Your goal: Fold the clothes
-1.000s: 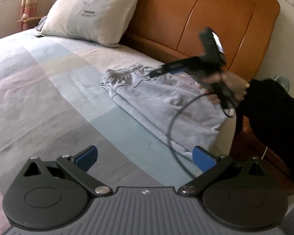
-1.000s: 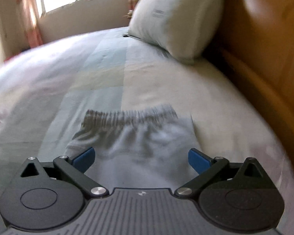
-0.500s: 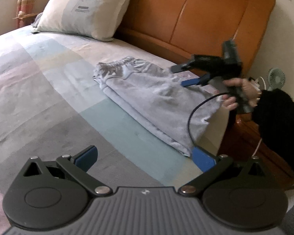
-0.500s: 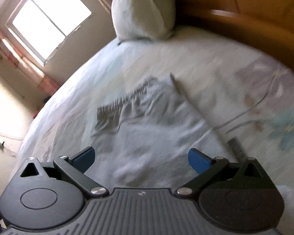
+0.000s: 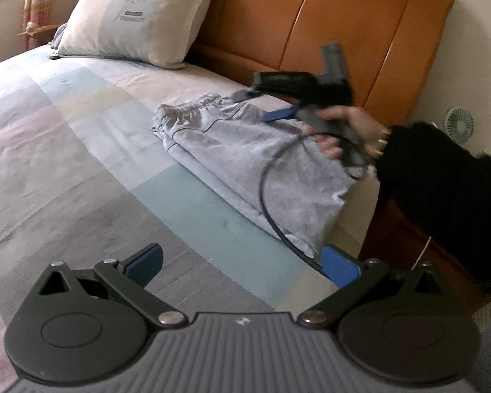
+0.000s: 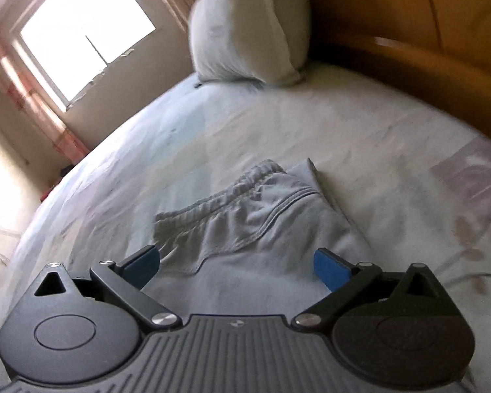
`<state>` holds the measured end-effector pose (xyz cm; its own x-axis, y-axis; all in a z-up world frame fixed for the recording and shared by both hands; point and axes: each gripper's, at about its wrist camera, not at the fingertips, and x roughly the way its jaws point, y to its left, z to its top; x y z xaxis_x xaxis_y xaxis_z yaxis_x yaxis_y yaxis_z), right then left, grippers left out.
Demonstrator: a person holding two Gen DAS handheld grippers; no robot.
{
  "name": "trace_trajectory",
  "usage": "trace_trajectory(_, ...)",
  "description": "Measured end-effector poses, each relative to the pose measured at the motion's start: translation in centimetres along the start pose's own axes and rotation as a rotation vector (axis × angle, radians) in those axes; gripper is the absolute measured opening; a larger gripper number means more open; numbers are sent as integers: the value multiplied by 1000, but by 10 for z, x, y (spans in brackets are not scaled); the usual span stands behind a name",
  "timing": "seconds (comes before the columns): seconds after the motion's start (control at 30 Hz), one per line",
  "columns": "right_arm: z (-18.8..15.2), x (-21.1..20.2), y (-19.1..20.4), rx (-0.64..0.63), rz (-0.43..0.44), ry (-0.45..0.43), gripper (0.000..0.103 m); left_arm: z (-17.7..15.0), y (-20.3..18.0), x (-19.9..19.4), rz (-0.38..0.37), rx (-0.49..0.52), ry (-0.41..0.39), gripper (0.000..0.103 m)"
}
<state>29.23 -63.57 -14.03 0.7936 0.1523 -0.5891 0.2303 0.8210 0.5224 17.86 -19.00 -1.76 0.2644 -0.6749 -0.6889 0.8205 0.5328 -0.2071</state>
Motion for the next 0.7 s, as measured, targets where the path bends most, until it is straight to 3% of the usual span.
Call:
trace_trajectory(0.13,14,25,-4,-14,-128,-9,100,1,5,-3,15,-5,2,102)
trace_trajectory(0.2,16,19,6,-38,-121,-20,100,1,7,-5,19,-10,-9,102)
trace_trajectory(0.4,-17,-23,50,-175,-40,-4,102,2,4,-9,-5,-2,-27,102)
trace_trajectory(0.57,-68,-25,64,-93,138,110,103,-4,-5,-11,-40,12,-9,102)
trace_trajectory(0.7,-87,-28,81,-127,98,86,103,-11,-11,-13,-24,19,22,102)
